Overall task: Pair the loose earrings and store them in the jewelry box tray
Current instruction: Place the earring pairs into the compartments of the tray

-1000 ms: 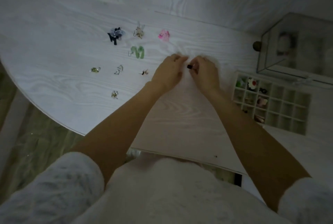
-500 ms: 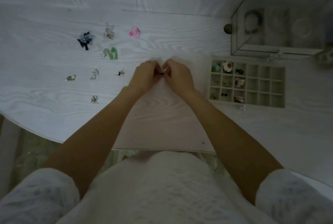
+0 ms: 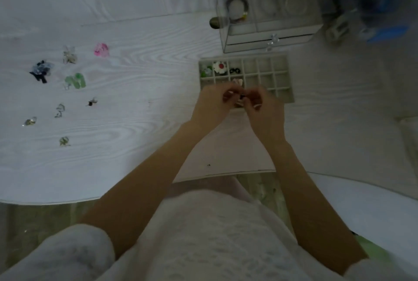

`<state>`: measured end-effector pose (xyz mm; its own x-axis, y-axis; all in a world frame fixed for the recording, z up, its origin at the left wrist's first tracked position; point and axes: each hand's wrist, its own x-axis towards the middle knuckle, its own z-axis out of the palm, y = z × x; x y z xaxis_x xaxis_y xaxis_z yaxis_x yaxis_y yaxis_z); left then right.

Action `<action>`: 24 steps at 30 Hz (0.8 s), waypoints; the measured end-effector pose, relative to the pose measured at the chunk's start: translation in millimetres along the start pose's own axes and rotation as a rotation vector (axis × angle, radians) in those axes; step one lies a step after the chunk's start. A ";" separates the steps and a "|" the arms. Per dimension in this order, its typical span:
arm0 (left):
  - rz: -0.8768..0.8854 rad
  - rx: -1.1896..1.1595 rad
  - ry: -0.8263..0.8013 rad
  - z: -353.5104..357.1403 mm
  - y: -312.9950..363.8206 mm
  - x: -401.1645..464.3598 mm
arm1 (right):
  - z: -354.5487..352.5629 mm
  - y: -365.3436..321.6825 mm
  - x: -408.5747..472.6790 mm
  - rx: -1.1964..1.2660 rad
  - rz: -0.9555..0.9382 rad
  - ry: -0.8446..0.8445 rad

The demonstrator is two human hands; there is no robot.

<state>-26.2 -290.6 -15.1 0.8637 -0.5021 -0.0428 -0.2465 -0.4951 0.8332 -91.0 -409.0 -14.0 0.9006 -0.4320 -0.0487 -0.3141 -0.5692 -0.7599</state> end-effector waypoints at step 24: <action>0.096 0.546 -0.085 28.3 -8.2 27.4 | -16.3 49.0 26.0 -0.331 -0.049 -0.096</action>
<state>-13.0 -320.4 -38.6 0.7933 -0.6072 -0.0439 -0.5335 -0.7282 0.4303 -88.0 -459.5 -42.0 0.9361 -0.3401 -0.0897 -0.3362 -0.7903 -0.5123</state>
